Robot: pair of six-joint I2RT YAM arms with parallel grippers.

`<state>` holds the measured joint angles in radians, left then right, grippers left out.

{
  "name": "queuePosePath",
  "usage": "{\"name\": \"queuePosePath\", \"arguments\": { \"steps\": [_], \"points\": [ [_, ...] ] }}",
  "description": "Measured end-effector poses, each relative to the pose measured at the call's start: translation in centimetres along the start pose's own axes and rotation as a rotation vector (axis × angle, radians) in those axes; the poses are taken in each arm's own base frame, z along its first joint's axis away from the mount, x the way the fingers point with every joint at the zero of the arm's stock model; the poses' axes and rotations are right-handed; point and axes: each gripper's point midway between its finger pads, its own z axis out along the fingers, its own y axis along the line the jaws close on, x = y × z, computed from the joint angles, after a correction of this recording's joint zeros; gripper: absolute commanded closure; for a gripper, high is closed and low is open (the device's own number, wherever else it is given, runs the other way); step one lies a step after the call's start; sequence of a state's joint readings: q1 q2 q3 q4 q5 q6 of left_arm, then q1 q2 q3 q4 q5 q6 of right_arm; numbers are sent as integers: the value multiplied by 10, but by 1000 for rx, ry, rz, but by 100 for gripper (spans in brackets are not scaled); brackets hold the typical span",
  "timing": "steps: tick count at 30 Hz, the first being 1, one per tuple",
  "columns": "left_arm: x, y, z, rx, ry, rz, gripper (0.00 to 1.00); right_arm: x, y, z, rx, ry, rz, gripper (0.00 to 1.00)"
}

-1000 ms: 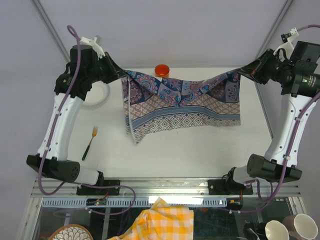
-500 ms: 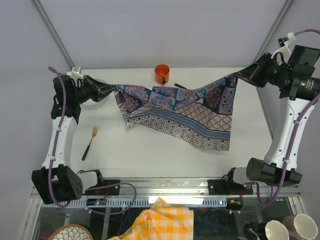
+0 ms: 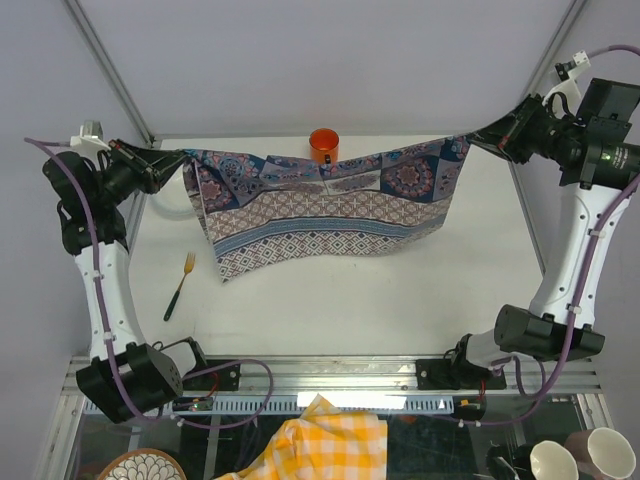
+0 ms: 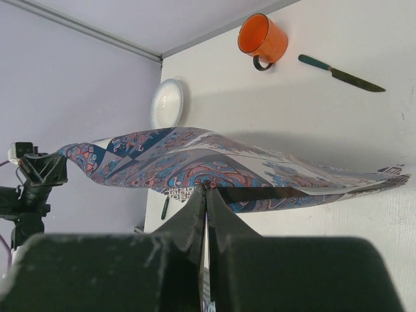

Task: Set the dinner table for one person
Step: Flatten out the napkin at the center of the board.

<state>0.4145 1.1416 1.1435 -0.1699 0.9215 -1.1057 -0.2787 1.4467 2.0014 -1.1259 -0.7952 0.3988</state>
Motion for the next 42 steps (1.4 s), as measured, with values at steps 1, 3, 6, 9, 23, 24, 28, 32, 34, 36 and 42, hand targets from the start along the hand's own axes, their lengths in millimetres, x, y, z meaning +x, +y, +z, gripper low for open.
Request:
{"name": "queuePosePath", "arguments": {
  "steps": [1, 3, 6, 9, 23, 24, 28, 32, 34, 36, 42],
  "points": [
    [1, -7, -3, 8, -7, 17, 100, 0, 2, -2, -1, -7, -6, 100],
    [4, -24, -11, 26, -21, 55, 100, 0, 6, -6, 0, -19, -14, 100],
    [13, -42, -23, 49, -40, 105, 100, 1, 11, -13, 6, -41, -27, 100],
    [21, -55, -32, 68, -57, 138, 100, 5, 19, -24, 12, -71, -48, 100],
    [66, -30, -52, -24, -48, 58, 100, 47, 42, -73, 85, -143, -95, 100],
    [64, -29, -52, -37, -55, 53, 100, 45, 40, -71, 92, -142, -92, 100],
    [44, -37, -46, -74, -88, 59, 100, 36, 19, -50, 126, -112, -55, 100],
    [19, -20, -23, -112, -82, 39, 100, 25, -20, -7, 174, -40, 27, 100],
    [9, 8, -2, -162, -52, -10, 100, 18, -42, 17, 202, -1, 71, 100],
    [4, 44, 23, -227, -13, -63, 100, 9, -66, 45, 225, 33, 107, 97],
    [19, 140, 75, -424, 84, -144, 84, -3, -128, 105, 319, 88, 170, 42]
  ]
}}
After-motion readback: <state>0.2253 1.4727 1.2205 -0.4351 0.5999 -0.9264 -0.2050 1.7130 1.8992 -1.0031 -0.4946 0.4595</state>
